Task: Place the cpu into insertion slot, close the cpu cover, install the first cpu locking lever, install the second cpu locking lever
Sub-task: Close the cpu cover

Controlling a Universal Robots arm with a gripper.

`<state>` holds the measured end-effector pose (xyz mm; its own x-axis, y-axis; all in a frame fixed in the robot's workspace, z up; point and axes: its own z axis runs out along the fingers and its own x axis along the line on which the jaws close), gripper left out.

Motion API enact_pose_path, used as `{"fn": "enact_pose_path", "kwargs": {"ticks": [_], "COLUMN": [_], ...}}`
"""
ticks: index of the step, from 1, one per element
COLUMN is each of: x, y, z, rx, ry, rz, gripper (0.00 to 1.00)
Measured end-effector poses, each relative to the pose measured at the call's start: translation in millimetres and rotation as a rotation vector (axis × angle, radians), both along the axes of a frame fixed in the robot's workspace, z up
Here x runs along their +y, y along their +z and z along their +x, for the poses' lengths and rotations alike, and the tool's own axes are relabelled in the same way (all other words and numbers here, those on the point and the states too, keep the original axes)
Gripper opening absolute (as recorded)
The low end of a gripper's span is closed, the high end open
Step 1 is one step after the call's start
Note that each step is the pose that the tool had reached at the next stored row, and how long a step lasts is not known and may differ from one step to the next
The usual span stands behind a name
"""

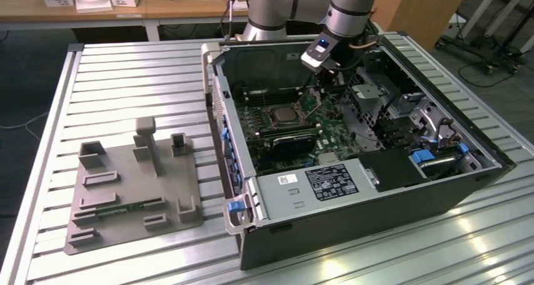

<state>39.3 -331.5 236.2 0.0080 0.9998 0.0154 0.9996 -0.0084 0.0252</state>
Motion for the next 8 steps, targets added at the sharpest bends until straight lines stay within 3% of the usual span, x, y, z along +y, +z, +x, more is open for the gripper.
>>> {"fn": "enact_pose_path", "kwargs": {"ticks": [8], "x": [0.0], "y": [0.0], "z": [-1.2], "rx": [0.0002], "ry": [0.0], "rz": [0.0], "gripper": [0.1]}}
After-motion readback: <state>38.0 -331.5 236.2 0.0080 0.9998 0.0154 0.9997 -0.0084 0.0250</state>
